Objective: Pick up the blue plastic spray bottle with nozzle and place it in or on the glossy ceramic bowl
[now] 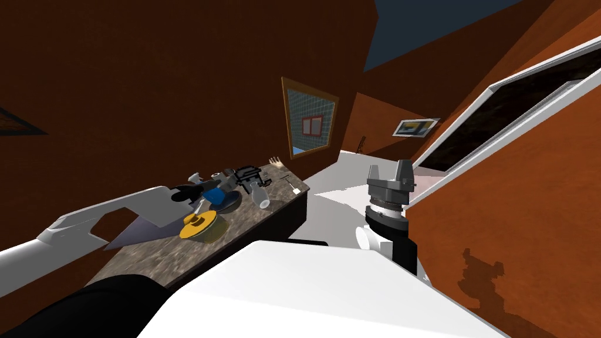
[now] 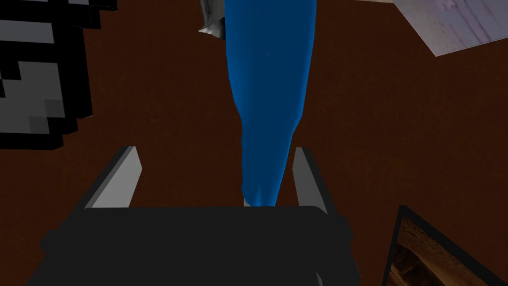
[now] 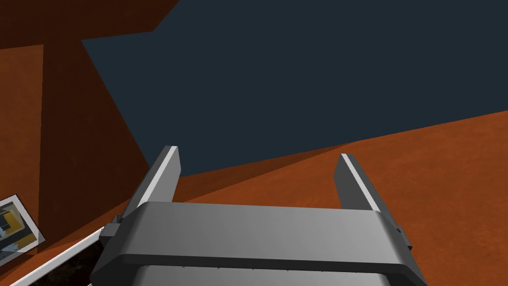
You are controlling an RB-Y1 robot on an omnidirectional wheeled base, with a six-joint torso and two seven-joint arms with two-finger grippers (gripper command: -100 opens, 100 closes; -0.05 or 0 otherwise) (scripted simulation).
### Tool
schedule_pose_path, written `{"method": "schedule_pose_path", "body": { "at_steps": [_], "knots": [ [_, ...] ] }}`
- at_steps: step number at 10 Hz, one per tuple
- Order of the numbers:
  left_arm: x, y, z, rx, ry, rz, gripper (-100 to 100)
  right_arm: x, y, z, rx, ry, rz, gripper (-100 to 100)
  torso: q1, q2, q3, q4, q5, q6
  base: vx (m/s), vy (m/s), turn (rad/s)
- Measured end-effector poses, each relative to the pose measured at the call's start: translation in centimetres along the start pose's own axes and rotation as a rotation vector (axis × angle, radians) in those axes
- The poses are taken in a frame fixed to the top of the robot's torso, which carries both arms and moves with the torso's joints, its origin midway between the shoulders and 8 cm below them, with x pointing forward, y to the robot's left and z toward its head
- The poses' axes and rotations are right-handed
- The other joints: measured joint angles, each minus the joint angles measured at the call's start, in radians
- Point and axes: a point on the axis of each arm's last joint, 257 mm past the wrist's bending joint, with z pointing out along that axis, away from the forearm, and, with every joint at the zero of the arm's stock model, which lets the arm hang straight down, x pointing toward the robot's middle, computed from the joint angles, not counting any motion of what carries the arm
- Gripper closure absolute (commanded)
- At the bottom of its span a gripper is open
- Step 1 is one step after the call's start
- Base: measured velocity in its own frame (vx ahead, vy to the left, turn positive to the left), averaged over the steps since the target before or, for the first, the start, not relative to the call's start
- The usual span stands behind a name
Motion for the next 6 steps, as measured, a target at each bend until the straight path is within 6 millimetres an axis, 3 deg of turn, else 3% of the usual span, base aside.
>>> {"method": "schedule_pose_path", "body": {
  "at_steps": [3,6],
  "knots": [
    [-0.5,-0.2,1.4,0.026,-0.004,0.01,-100,0.0,0.0,0.0,0.0,0.0,0.0,0,0.0,0.0,0.0,0.0,0.0,0.0,0.038,-0.046,0.054],
    [-1.2,-0.2,2.5,0.055,-0.007,0.02,-100,0.0,0.0,0.0,0.0,0.0,0.0,0,-0.002,-0.001,-0.001,0.0,-0.001,0.0,0.055,-0.057,0.142]
  ]
}}
